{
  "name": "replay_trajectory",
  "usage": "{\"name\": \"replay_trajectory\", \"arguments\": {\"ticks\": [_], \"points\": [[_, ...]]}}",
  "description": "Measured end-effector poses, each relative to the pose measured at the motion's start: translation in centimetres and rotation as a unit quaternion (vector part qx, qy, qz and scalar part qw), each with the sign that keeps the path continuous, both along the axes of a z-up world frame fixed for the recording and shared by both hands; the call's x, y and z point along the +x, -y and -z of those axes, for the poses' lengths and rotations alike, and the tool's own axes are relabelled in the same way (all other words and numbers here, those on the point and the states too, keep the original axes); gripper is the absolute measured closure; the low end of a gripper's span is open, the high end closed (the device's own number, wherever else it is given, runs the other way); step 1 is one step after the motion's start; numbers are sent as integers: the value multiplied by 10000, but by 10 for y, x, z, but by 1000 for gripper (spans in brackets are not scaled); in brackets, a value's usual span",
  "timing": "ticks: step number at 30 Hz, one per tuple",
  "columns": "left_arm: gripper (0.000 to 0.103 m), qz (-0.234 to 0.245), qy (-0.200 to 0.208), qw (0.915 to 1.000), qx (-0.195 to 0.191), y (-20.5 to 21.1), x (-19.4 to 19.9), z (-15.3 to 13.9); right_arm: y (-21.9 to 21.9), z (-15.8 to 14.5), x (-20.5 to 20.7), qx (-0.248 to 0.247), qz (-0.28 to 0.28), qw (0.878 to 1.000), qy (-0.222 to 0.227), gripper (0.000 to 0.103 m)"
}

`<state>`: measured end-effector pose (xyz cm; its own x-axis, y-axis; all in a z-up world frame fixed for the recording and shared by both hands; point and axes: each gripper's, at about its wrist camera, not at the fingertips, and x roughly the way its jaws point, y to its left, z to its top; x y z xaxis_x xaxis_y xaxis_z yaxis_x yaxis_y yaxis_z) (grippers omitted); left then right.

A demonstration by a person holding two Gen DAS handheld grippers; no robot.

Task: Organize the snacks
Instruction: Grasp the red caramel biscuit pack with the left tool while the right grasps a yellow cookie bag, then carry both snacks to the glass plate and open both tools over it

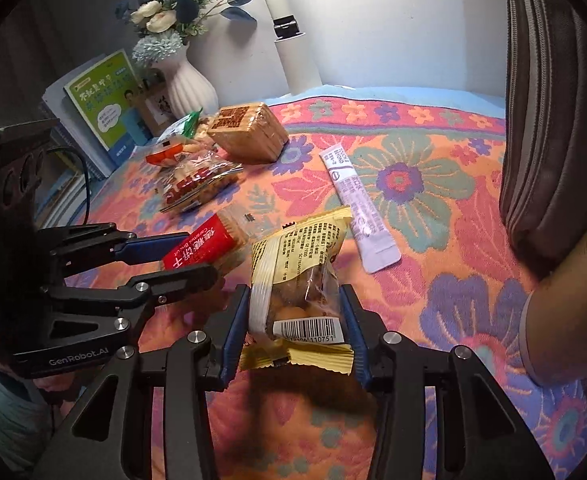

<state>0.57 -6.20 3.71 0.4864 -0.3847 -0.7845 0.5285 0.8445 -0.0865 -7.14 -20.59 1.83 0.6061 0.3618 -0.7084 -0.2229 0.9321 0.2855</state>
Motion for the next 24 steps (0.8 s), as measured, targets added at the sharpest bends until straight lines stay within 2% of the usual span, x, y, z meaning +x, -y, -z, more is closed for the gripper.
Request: {"name": "replay_trajectory", "arguments": {"ticks": [6,13,19,24], "points": [[69,111,50,9996,-264,10,-39,-17,17,-11,-45,118,186,9997,80,60],[69,616,56,9964,-587,53,-70,-34,59,-31,-96,136,562,9982,183,60],[69,1274,81,9887,-792,107,-93,-54,106,-50,-135,106,1080,9934,364,60],[69,1806,132,9789,-946,159,-110,-71,151,-70,-155,211,1536,9863,562,60]]}}
